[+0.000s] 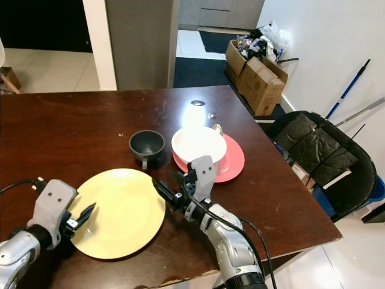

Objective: Setting the table

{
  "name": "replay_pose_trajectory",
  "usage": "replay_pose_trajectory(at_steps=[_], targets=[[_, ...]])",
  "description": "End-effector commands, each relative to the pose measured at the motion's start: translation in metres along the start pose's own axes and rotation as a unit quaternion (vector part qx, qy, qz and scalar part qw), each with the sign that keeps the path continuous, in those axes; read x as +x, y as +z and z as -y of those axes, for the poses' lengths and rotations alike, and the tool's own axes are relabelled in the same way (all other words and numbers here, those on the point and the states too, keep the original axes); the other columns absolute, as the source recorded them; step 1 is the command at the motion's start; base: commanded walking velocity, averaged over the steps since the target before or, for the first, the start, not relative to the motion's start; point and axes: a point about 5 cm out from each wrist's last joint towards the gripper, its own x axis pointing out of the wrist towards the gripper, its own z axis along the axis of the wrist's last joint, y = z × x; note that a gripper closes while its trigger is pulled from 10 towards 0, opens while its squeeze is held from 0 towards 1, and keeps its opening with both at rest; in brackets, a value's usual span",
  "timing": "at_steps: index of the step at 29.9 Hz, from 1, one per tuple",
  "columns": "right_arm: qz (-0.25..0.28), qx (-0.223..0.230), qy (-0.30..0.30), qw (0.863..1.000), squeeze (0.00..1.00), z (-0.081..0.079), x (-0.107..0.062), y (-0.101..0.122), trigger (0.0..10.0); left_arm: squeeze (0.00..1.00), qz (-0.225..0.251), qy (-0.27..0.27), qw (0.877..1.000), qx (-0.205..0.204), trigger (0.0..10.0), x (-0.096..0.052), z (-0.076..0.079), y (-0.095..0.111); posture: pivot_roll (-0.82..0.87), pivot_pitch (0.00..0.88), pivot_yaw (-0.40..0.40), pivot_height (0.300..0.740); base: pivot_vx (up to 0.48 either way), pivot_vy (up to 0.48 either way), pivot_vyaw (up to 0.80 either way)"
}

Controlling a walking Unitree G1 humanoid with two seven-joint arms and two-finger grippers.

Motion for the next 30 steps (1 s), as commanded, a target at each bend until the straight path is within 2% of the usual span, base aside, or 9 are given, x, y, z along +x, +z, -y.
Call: replay_pose_trajectory(at_steps=[1,7,12,18,22,27,28,29,30], targets=[[0.0,0.005,0.0,1.0,0.0,-0.001,0.0,0.0,10.0,0.0,-0.024,0.004,1.0,-0.009,10.0,-0.003,0.001,-0.013,0.09,0.048,-0.006,0.74,0.0,0.0,0.0],[0.002,0.009,0.009,1.0,0.0,-0.005,0.002,0.0,10.0,0.0,-0.04,-0.021,0.998,-0.043,10.0,0.0,0.017,-0.024,0.09,0.043,-0.007,0.74,0.0,0.0,0.0],[0.0,0.017,0.016,1.0,0.0,-0.007,0.003,-0.001,10.0,0.0,-0.041,-0.025,0.998,-0.036,10.0,0.0,0.02,-0.027,0.09,0.039,-0.005,0.74,0.0,0.0,0.0],[-0.025,0.101,0.059,0.993,0.0,-0.019,-0.003,-0.015,10.0,0.0,-0.023,-0.028,0.999,-0.02,10.0,0.002,0.021,-0.019,0.09,0.036,-0.007,0.74,0.0,0.0,0.0],[-0.04,0.13,0.027,0.99,0.0,-0.015,-0.006,-0.026,10.0,0.0,-0.018,-0.026,0.999,-0.017,10.0,0.002,0.018,-0.017,0.09,0.036,-0.007,0.74,0.0,0.0,0.0],[-0.047,0.057,-0.046,0.996,0.02,-0.001,-0.004,-0.03,10.0,0.0,-0.015,-0.023,0.999,-0.017,10.0,0.002,0.016,-0.016,0.09,0.038,-0.008,0.74,0.0,0.0,0.0],[-0.036,0.046,-0.064,0.996,0.41,0.004,-0.004,-0.026,10.0,0.0,-0.015,-0.022,1.0,-0.016,10.0,0.002,0.016,-0.016,0.09,0.038,-0.007,0.74,0.0,0.0,0.0],[-0.029,0.039,-0.076,0.996,1.0,0.007,-0.004,-0.024,10.0,0.0,-0.015,-0.022,1.0,-0.016,10.0,0.001,0.016,-0.016,0.09,0.038,-0.007,0.74,0.0,0.0,0.0],[-0.015,0.039,-0.09,0.995,1.0,0.012,-0.005,-0.019,10.0,0.0,-0.015,-0.022,1.0,-0.016,10.0,0.001,0.016,-0.017,0.09,0.04,-0.004,0.74,0.0,0.0,0.0]])
